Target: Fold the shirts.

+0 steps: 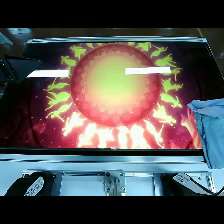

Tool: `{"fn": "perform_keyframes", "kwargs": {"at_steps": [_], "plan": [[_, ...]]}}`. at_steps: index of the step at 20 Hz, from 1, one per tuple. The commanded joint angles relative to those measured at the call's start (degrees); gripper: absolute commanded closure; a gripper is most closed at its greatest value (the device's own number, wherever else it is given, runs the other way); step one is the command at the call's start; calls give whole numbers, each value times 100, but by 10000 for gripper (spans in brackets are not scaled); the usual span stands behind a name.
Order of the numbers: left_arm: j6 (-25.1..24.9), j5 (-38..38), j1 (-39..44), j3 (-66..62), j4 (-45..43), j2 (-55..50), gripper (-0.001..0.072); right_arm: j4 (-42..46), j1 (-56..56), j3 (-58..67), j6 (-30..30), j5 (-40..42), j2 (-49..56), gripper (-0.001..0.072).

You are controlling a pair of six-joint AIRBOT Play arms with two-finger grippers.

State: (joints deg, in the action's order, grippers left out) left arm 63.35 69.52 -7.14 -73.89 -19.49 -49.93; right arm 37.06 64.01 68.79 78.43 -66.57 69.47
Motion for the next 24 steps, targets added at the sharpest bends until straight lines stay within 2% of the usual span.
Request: {"fn": "perform_keyframes", "kwargs": {"at_steps": [1,5,7,10,15,21,22,23,24], "plan": [[107,-116,297,2,-4,0,665,389,715,7,-210,-219,-13,643],[107,-769,516,2,-2,-24,665,841,1045,7,-208,-595,-13,643],[105,-793,538,2,-4,-35,665,931,1178,7,-223,-754,-17,644],[105,-761,538,2,-4,-35,665,2096,1196,4,-216,-1150,-42,643],[107,-570,538,2,-4,-35,665,3663,1200,-15,284,-1340,-42,643],[105,-564,538,2,-7,-39,665,4583,1200,-894,721,-1246,-42,636],[105,-564,538,2,-7,-39,665,4627,1200,-1045,754,-1137,-42,465],[105,-564,538,2,-7,-39,665,4621,1200,-1143,748,-1027,-42,106],[105,-564,538,2,-7,-39,665,4583,1200,-1152,750,-973,-42,17]]}}
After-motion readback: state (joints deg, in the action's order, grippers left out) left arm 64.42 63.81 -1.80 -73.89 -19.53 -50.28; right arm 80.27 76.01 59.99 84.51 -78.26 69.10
